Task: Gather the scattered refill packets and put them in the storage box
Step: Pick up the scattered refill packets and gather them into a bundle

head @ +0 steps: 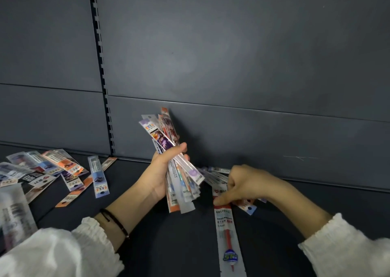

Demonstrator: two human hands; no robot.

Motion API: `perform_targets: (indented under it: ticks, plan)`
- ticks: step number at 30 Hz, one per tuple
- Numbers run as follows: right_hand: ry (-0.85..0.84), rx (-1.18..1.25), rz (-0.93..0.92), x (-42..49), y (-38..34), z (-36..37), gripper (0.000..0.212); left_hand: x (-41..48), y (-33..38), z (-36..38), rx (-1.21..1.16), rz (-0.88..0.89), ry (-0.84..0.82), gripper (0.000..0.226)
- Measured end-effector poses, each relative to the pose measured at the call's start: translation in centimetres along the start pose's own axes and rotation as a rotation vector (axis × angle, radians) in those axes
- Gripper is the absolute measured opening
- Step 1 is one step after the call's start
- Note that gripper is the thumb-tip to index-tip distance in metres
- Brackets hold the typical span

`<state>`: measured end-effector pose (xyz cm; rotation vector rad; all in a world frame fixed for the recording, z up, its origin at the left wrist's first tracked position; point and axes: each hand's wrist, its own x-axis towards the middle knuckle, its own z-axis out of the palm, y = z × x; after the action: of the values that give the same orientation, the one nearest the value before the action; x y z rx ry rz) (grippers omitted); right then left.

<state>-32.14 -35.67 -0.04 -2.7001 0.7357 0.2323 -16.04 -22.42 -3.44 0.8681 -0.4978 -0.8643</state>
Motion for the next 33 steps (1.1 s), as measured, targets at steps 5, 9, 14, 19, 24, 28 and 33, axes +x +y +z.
perform_targets:
  ticks: [5,9,14,19,24,28,33]
  plan:
    - [0.021,0.059,-0.033,0.2,-0.5,0.3,0.037,0.0,0.2,0.5,-0.172,-0.043,-0.146,0.051]
    - [0.02,0.43,-0.111,0.4,0.1,-0.7,0.014,-0.3,0.3,0.5,-0.177,-0.095,-0.209,0.067]
    - [0.064,1.248,-0.209,-0.4,0.2,-3.1,0.022,-0.6,0.1,1.0,0.014,-0.133,-0.189,0.073]
    - [0.152,1.441,-0.371,-1.0,-1.6,-3.2,0.015,-1.4,-0.3,1.4,0.221,-0.194,-0.149,0.111]
    - [0.433,1.107,-0.418,-1.3,-3.1,-2.1,0.006,-2.4,-0.4,2.6,0.298,-0.136,-0.314,0.081]
    - [0.623,0.947,-0.395,-1.6,-3.5,-1.9,0.005,-2.6,-0.2,2.4,0.285,-0.106,-0.353,0.08]
    - [0.641,0.863,-0.463,-2.2,-4.3,-1.6,0.004,-2.5,0.0,2.5,0.41,0.057,-0.349,0.059]
